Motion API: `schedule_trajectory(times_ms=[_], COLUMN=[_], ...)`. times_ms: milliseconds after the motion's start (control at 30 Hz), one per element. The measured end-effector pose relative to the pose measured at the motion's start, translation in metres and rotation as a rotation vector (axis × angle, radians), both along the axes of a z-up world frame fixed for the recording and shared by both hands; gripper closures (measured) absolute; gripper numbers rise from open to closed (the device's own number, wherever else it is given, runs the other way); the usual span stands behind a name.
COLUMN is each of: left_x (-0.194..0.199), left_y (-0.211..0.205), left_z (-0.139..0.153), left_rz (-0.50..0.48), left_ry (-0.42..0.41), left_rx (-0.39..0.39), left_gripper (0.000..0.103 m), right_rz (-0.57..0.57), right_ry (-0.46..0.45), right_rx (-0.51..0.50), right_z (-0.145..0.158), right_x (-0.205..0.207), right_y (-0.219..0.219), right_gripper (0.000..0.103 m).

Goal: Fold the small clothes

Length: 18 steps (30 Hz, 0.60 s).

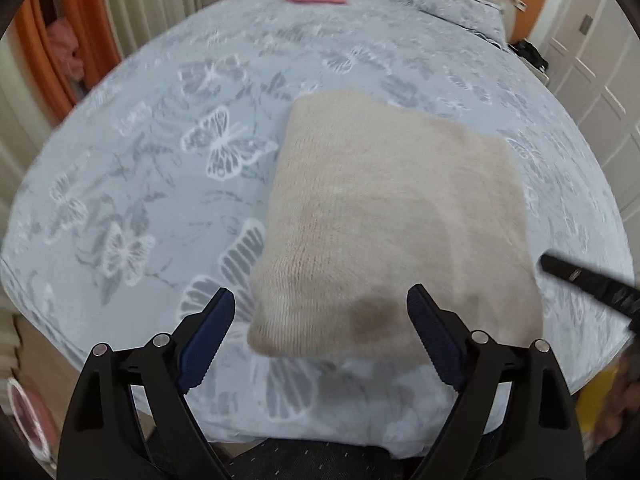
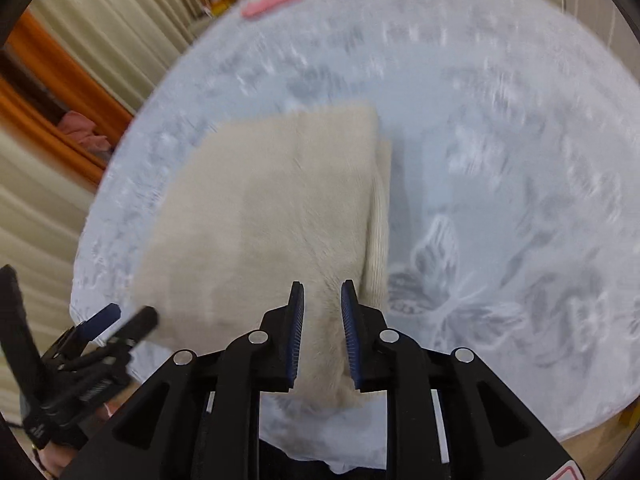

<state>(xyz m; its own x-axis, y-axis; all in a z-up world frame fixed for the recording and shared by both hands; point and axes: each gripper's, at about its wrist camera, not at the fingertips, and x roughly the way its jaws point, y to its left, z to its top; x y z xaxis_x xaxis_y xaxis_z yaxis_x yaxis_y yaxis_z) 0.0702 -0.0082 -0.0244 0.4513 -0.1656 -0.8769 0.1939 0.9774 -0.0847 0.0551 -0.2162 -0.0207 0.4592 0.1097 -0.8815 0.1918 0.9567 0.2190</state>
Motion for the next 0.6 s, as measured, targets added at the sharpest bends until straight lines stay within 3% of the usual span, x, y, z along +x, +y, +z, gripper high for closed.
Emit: schedule_trajectory(times_ms=[67, 300, 600], left_x=[-0.010, -0.044, -0.080], left_y=[-0.002, -0.008, -0.007], left_z=[0.011, 0.039, 0.069], left_rz=[-0.020, -0.046, -0.001], left_ry=[-0.037, -0.112, -0.209], left_rx=[0.011, 0.029, 0.052], left_gripper=[0.017, 0.017, 0.009], right_rz=[0.010, 0.007, -0.040], right_ry=[-0.034, -0.079, -0.142], right_rx=[-0.025, -0.053, -0.071], right_z=[0.016, 0.033, 0.048], right_x=[-0.011, -0.049, -0.096], right_y=[0.003, 0.007, 0.007], right_gripper=[0.076, 0.073, 0.046])
